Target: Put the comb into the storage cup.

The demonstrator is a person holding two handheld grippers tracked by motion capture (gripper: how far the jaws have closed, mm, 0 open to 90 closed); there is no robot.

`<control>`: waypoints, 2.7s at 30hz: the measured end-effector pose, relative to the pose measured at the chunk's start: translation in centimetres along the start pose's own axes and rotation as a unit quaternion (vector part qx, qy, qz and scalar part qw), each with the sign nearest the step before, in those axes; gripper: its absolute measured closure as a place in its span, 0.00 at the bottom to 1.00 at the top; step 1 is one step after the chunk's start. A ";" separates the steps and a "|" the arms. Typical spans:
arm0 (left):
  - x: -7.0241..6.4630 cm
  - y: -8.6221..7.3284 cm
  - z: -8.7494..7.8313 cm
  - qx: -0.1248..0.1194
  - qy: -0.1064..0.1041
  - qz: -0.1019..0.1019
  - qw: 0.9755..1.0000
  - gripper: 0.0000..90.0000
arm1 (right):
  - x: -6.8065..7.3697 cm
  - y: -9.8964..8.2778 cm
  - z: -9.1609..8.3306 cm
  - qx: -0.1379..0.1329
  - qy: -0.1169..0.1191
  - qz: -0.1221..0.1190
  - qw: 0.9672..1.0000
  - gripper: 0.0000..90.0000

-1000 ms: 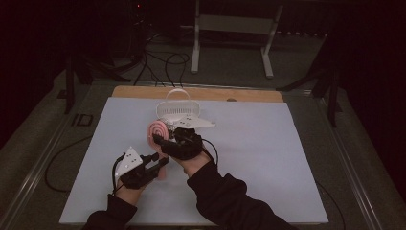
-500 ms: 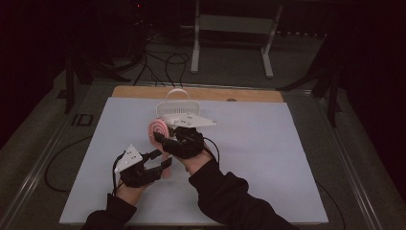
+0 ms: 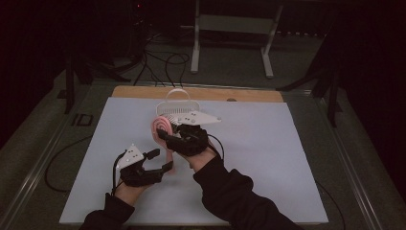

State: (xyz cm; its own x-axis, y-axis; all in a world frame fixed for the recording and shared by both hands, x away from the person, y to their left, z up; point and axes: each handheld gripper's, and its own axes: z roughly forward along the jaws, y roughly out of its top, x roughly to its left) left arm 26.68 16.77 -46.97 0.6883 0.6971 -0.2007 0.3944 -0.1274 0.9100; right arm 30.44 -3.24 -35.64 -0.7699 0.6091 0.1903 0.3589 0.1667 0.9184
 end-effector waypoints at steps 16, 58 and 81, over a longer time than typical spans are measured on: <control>0.2 0.0 -1.0 0.019 -0.029 0.009 0.999 0.05 | -0.8 0.6 -0.7 0.006 0.009 -0.042 0.999 0.71; 1.2 -3.3 -3.4 0.035 -0.042 0.015 0.998 0.00 | -3.8 3.4 -3.3 -0.004 0.021 -0.164 0.986 0.71; 1.3 -3.4 -3.3 0.034 -0.040 0.020 0.998 0.00 | -5.7 7.1 -2.3 -0.026 -0.013 -0.205 0.978 0.72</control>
State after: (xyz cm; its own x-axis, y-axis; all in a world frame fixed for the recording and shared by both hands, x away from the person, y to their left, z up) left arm 24.21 20.43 -49.09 0.7494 0.6323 -0.1962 0.4052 -0.2036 0.8913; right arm 36.19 -7.31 -29.42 -0.8296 0.5193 -0.2054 -0.0045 0.3617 0.9323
